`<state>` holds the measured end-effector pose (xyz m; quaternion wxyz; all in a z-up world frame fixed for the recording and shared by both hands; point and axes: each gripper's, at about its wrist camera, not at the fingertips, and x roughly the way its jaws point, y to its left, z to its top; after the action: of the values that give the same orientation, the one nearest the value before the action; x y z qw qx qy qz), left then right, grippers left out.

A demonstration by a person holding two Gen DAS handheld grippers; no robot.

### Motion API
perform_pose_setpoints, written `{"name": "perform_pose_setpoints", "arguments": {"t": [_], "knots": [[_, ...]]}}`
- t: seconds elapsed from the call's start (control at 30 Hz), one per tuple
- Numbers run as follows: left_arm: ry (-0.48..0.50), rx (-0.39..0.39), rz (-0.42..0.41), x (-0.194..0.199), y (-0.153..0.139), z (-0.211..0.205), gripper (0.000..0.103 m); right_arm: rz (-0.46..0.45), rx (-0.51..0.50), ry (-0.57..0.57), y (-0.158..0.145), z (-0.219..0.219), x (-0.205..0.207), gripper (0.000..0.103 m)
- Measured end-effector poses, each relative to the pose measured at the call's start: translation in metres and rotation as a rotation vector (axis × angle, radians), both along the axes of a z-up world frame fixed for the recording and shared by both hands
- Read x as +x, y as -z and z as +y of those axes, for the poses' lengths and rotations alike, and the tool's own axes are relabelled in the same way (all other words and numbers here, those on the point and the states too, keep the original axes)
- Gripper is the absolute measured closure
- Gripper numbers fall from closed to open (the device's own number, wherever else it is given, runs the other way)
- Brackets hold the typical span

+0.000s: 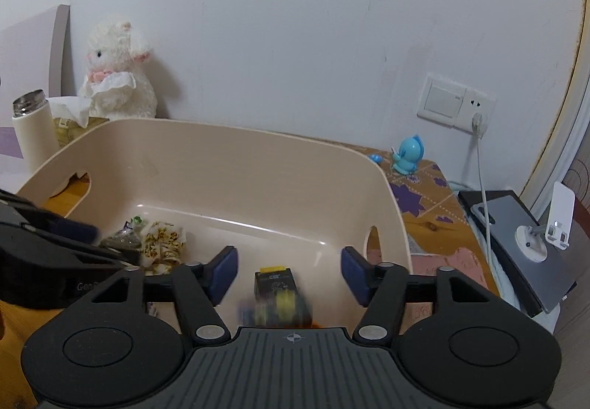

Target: Organize objects

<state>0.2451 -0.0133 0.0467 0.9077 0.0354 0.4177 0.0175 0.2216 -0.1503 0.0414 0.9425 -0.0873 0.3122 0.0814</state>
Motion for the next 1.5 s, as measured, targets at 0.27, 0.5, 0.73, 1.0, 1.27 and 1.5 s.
{"name": "perform_pose_setpoints", "arguments": {"t": [0.27,0.5,0.73,1.0,1.27,1.5], "knots": [[0.015,0.047,-0.075,-0.017,-0.026,-0.004,0.024,-0.053,-0.007,0.006,-0.020,-0.008,-0.018,0.013],[0.034,0.055,-0.118,-0.039,-0.037,-0.005,0.023,-0.061,0.033,0.017,-0.033,-0.019,-0.037,0.010],[0.048,0.024,-0.159,-0.068,-0.044,-0.004,0.023,-0.084,0.043,0.027,-0.037,-0.028,-0.063,0.006],[0.053,-0.013,-0.187,-0.107,-0.051,0.001,0.023,-0.079,0.060,0.008,-0.036,-0.040,-0.093,0.005],[0.057,-0.026,-0.217,-0.147,-0.057,0.003,0.017,-0.094,0.088,0.004,-0.038,-0.048,-0.128,0.002],[0.081,-0.050,-0.219,-0.177,-0.060,0.003,0.016,-0.100,0.073,-0.006,-0.037,-0.054,-0.157,0.001]]}}
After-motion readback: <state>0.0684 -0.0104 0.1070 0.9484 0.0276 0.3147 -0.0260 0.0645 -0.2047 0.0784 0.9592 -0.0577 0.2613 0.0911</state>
